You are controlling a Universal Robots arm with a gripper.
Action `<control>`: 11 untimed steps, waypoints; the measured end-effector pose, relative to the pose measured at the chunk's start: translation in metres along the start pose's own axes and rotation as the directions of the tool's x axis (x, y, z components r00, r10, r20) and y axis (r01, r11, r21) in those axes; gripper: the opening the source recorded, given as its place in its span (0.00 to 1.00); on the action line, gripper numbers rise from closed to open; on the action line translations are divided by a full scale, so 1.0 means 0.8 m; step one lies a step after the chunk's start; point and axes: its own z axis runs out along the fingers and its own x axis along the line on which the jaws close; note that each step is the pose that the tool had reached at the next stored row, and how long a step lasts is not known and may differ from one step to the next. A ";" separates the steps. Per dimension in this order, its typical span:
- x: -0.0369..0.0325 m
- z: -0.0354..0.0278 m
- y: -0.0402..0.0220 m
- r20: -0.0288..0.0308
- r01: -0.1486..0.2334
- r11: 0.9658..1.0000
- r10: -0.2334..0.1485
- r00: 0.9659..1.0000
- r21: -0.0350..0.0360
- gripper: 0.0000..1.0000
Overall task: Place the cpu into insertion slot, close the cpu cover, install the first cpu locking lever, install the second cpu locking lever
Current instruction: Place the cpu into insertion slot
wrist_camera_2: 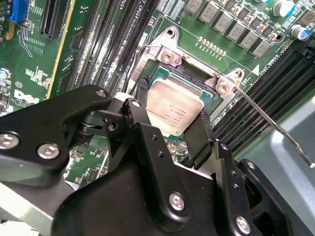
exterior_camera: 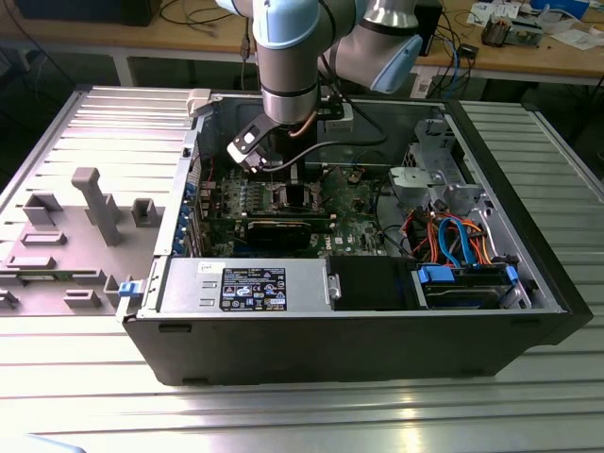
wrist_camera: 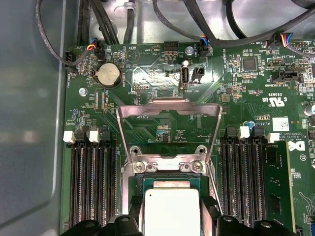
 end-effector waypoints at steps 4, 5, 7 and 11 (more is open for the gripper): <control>0.0001 -0.0004 0.0001 0.000 0.000 1.000 0.000 1.000 0.000 0.54; 0.0003 -0.0010 0.0002 0.000 0.000 1.000 0.000 1.000 0.000 0.54; 0.0002 -0.0014 0.0001 0.000 0.000 1.000 0.000 1.000 0.000 0.54; 0.0002 -0.0014 0.0001 -0.005 -0.001 1.000 0.001 1.000 0.000 0.54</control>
